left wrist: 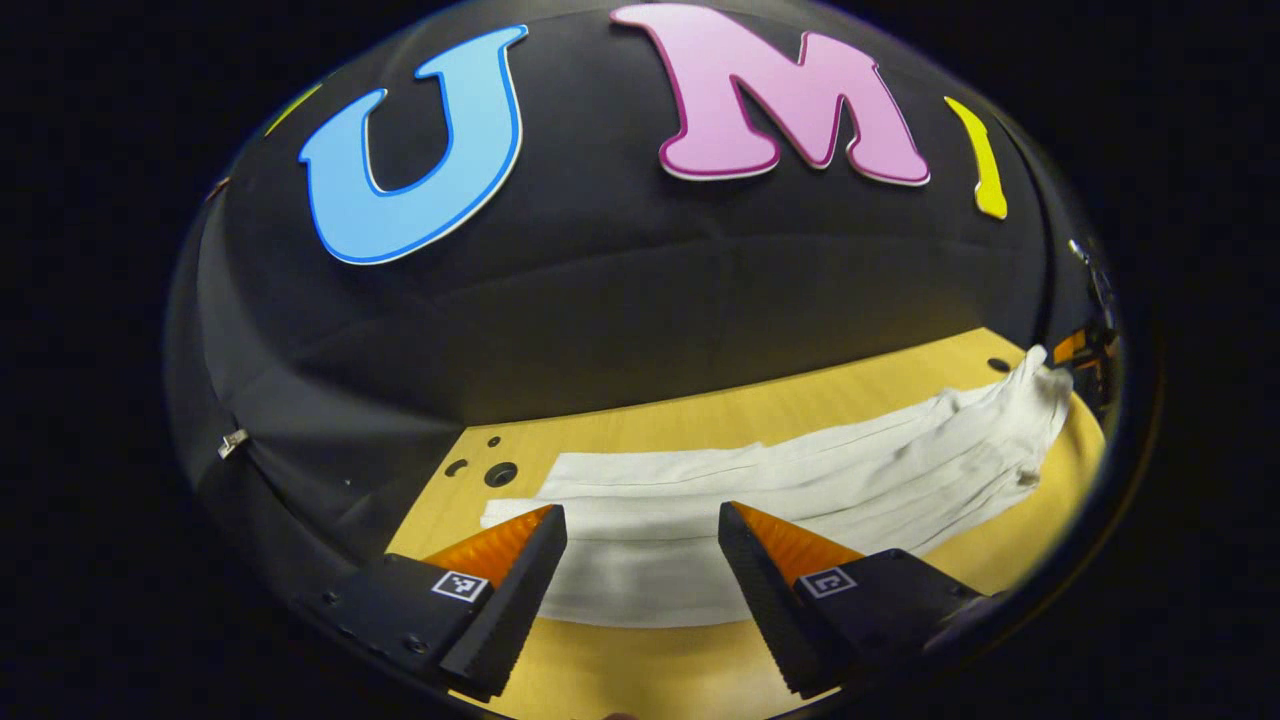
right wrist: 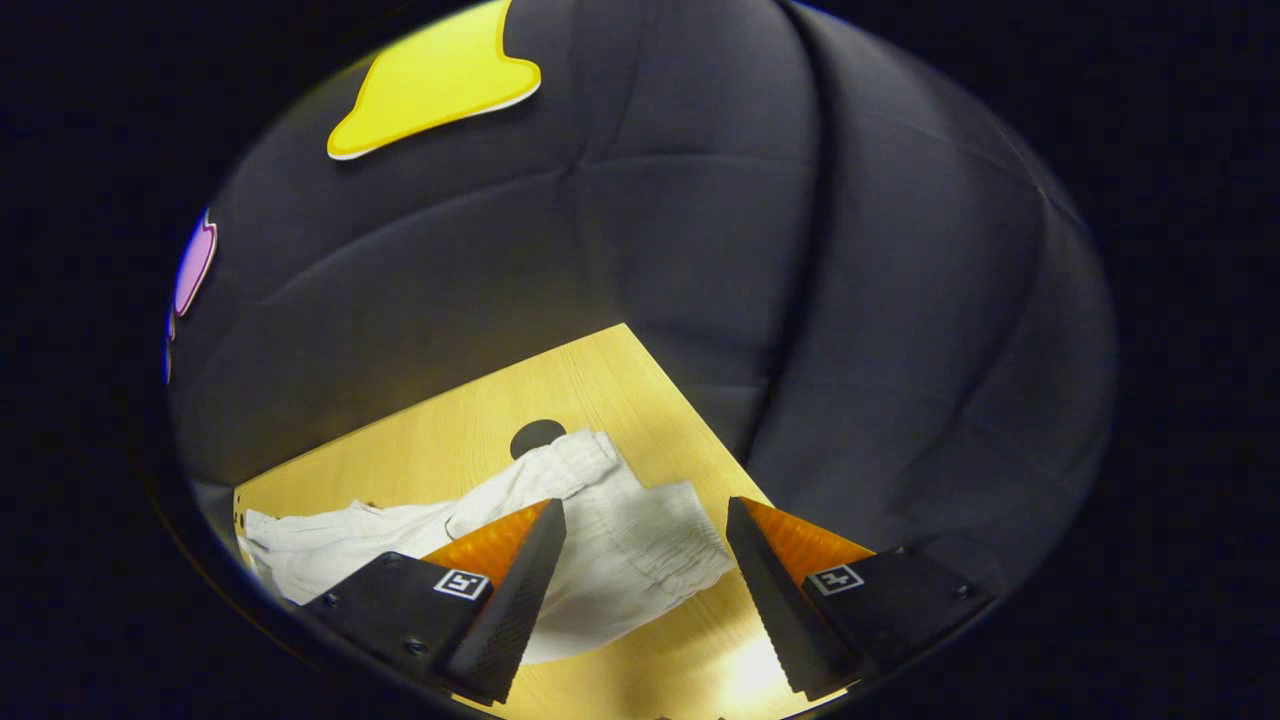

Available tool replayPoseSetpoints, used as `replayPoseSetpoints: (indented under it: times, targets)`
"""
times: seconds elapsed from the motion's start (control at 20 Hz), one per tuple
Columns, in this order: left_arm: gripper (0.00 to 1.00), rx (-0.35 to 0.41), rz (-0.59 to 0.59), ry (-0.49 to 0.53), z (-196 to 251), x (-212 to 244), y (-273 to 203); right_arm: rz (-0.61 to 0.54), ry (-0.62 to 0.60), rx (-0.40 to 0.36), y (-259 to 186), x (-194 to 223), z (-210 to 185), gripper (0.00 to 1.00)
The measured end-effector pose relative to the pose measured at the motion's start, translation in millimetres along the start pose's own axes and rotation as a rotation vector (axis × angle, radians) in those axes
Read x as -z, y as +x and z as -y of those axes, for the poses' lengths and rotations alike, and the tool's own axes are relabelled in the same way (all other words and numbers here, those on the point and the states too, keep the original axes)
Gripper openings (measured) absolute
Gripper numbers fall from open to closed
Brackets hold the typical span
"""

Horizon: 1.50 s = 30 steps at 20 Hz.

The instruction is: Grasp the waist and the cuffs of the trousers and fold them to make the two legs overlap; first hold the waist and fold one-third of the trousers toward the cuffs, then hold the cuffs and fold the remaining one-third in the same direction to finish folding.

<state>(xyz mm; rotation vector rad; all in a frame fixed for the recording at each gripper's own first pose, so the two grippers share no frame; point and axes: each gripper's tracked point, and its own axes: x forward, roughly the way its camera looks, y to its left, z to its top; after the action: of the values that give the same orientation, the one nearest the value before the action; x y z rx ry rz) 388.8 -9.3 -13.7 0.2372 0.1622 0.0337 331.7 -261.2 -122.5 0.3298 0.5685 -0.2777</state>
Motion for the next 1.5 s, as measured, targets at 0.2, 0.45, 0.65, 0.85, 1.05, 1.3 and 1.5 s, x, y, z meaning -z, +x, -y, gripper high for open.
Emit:
replayPoseSetpoints:
  times: [0.2,0.45,0.65,0.85,1.05,1.3,1.5]
  targets:
    - [0.97,-0.035,0.002,-0.058,12.5,1.3,-32.3,0.014,0.007,0.047,5.1,5.5,11.4,0.99]
    - [0.97,-0.070,-0.027,-0.152,12.9,10.9,-62.7,-0.007,0.039,0.103,20.9,25.2,26.0,0.99]
    - [0.98,-0.113,-0.022,-0.137,8.8,4.1,-84.7,-0.033,0.022,0.102,23.7,39.8,22.4,0.99]
    - [0.98,-0.126,-0.028,-0.101,20.5,-1.1,-110.9,0.014,-0.038,0.127,26.0,41.8,19.3,0.96]
    - [0.98,-0.061,-0.017,-0.130,52.9,-1.7,-126.6,0.012,-0.002,0.110,29.1,44.7,-0.3,0.63]
    - [0.98,-0.030,-0.042,-0.095,78.5,7.5,-134.3,-0.006,-0.027,0.074,18.7,48.9,-13.2,0.23]
    - [0.98,-0.017,-0.027,-0.049,78.0,3.3,-145.2,0.051,-0.048,0.035,-5.0,26.0,-26.8,0.16]
